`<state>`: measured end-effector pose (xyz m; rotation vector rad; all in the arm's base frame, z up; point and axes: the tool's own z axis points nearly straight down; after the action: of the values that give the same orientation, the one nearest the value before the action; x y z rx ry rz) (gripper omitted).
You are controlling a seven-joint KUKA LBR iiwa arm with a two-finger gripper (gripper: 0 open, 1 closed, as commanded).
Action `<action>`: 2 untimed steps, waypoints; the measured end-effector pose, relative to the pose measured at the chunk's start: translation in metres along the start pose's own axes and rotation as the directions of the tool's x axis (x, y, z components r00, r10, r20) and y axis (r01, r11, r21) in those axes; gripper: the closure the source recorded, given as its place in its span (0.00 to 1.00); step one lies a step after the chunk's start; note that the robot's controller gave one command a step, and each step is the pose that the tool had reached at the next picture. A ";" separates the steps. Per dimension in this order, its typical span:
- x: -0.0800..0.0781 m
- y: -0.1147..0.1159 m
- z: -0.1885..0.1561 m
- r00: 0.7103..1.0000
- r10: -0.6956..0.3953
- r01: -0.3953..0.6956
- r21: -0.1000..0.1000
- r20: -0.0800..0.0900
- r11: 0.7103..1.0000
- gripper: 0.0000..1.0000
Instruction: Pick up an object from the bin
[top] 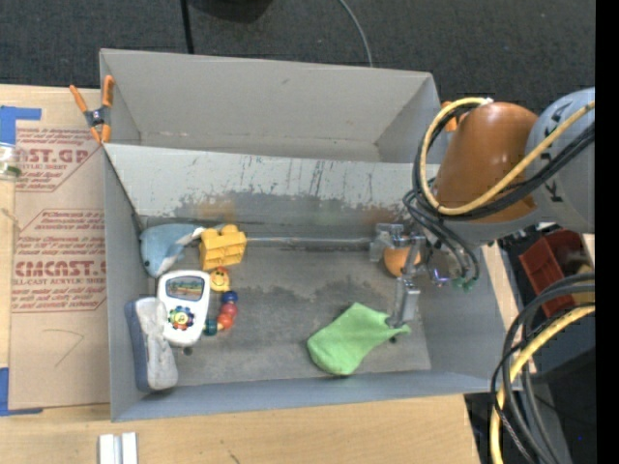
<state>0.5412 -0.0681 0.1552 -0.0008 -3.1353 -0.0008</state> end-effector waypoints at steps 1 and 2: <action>-0.002 0.000 -0.004 1.000 -0.001 0.001 0.001 0.008 1.000 0.00; 0.031 0.014 0.059 0.997 -0.082 0.082 0.001 0.006 0.997 0.00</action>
Offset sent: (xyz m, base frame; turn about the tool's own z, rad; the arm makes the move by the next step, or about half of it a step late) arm -0.0461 0.0195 -0.0852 -0.1158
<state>0.5096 -0.0541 0.0966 0.1281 -3.1389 -0.0003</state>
